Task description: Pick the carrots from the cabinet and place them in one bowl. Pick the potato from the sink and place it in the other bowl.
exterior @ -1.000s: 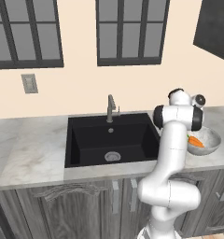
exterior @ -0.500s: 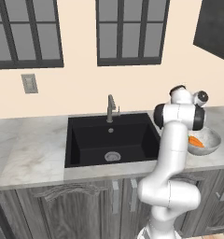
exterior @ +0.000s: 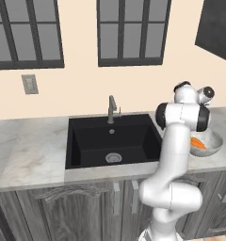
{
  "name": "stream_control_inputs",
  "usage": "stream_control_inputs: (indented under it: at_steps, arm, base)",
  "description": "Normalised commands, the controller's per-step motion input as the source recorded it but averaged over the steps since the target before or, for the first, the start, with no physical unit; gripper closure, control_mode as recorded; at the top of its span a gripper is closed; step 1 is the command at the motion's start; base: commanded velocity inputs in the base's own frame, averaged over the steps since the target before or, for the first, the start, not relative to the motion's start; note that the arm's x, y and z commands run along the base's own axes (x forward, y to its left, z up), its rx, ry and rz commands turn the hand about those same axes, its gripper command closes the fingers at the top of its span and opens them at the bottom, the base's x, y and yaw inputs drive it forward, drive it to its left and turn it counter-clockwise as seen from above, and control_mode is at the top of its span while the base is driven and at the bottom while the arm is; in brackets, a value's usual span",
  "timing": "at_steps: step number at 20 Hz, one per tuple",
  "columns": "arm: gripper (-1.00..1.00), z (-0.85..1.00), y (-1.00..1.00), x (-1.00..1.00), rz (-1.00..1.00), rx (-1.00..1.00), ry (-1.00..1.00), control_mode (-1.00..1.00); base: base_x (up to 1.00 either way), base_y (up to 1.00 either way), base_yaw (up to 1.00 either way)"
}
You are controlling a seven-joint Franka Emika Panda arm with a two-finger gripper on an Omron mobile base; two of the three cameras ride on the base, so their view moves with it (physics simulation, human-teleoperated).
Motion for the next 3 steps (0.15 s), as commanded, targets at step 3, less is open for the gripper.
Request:
stream_control_inputs:
  at_steps: [3]
  arm:
    - [-1.0,0.49,0.0,-0.38,0.0,-0.01,0.0,-1.0]
  base:
    - [0.0,0.0,0.0]
